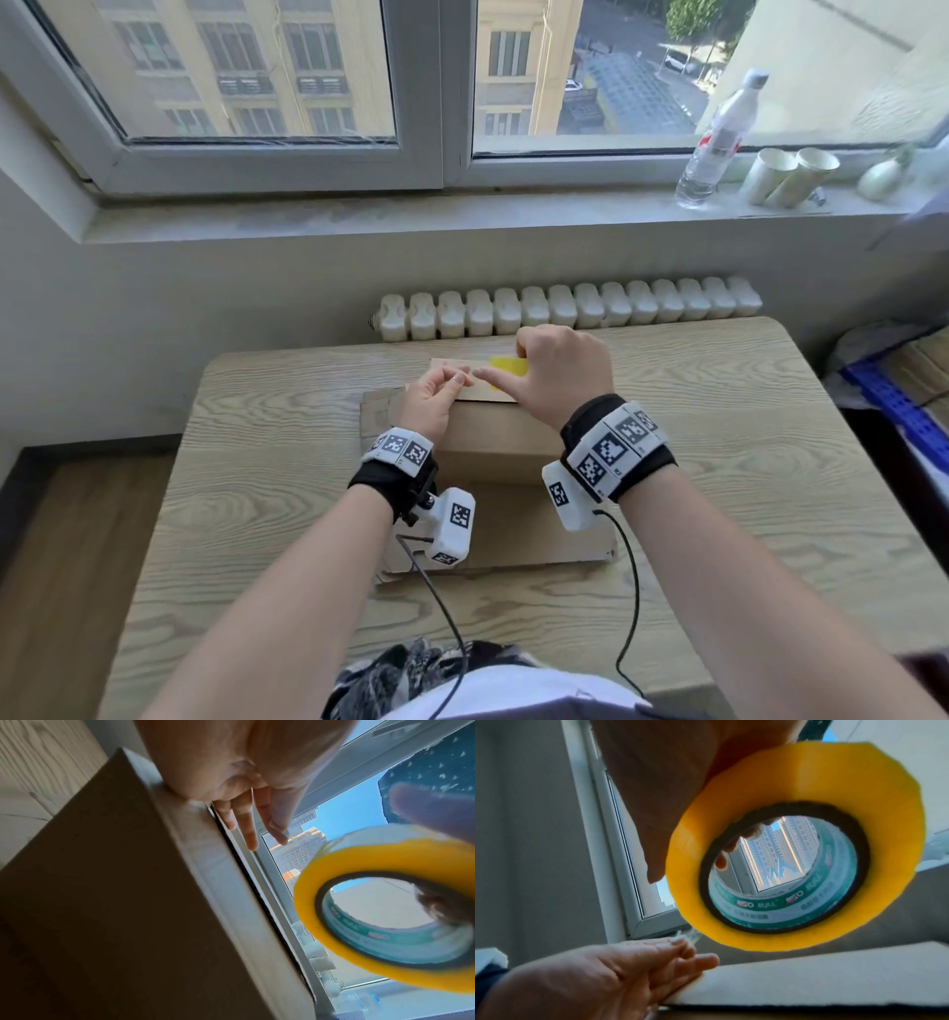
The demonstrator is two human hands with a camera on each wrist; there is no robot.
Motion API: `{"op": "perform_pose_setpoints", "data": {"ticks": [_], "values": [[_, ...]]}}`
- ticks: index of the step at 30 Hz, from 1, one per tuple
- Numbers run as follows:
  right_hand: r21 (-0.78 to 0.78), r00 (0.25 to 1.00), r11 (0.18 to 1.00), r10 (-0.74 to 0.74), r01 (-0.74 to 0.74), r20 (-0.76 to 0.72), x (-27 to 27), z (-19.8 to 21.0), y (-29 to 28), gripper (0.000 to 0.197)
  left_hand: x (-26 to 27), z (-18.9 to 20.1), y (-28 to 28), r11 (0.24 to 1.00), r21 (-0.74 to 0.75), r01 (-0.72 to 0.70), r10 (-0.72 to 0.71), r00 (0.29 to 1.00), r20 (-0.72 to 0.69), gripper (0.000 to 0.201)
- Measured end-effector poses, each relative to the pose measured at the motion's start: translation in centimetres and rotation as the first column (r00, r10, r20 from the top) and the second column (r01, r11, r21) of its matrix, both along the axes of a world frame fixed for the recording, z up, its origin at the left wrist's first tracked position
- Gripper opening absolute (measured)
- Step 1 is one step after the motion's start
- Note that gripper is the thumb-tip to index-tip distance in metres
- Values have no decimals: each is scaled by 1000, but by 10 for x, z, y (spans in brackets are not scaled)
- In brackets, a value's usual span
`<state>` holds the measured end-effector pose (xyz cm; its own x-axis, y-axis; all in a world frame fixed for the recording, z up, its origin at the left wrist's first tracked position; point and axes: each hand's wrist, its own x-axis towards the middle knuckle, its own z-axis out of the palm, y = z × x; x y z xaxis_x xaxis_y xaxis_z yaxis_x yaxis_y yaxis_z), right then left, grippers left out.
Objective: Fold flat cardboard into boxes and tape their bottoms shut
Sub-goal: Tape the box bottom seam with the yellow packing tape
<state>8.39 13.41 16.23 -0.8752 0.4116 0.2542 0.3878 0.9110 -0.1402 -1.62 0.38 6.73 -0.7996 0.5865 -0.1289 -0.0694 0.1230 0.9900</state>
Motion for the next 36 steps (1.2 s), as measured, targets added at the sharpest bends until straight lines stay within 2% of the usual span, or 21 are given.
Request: {"op": "perform_pose_setpoints", "data": {"ticks": [4,6,8,10,12,14,15,17,20,23,25,26,28,33,36], "values": [[75,990,997,-15,4,142,1,13,-5,61,-2,-8,6,999,-9,-32,32,999,43,29],[-42,977,999,-16,26,210,4,10,1,62,-5,-12,8,998,-22,-62,63,996,68,32],[-266,971,962,-1,66,239,9,2,13,65,-6,-15,9,996,-15,-83,84,992,89,35],[-528,980,844,15,95,200,16,-8,25,63,-7,-16,9,995,-15,-102,103,989,106,36],[-712,992,697,9,82,122,24,-16,33,62,-9,-17,8,992,-16,-126,127,985,120,37],[-799,998,599,9,49,68,31,-19,37,66,-11,-17,8,991,-16,-132,133,983,129,37],[-808,999,587,-3,38,45,33,-20,38,65,-11,-16,8,991,-23,-128,130,983,128,37],[-778,996,624,-81,74,30,34,-19,41,61,-9,-17,9,992,-53,-118,123,987,104,38],[-584,983,793,-169,175,66,32,-12,45,66,-4,-20,11,990,-102,-101,107,993,51,37],[-229,957,933,-249,278,150,33,-1,43,64,-4,-16,10,984,-101,-148,154,987,55,35],[41,927,953,-301,300,223,35,0,44,66,-4,-12,9,980,-101,-173,178,983,41,35],[125,906,942,-335,313,260,37,-1,45,68,-3,-10,9,979,-103,-174,178,983,31,34],[185,869,920,-389,346,307,41,-5,50,72,-2,-10,9,980,-101,-173,176,984,18,34],[169,831,907,-420,385,365,44,-3,56,79,0,-13,12,974,-107,-199,199,980,-6,33],[169,867,928,-371,332,334,48,-3,63,83,-2,-20,13,970,-109,-219,220,975,-8,34]]}}
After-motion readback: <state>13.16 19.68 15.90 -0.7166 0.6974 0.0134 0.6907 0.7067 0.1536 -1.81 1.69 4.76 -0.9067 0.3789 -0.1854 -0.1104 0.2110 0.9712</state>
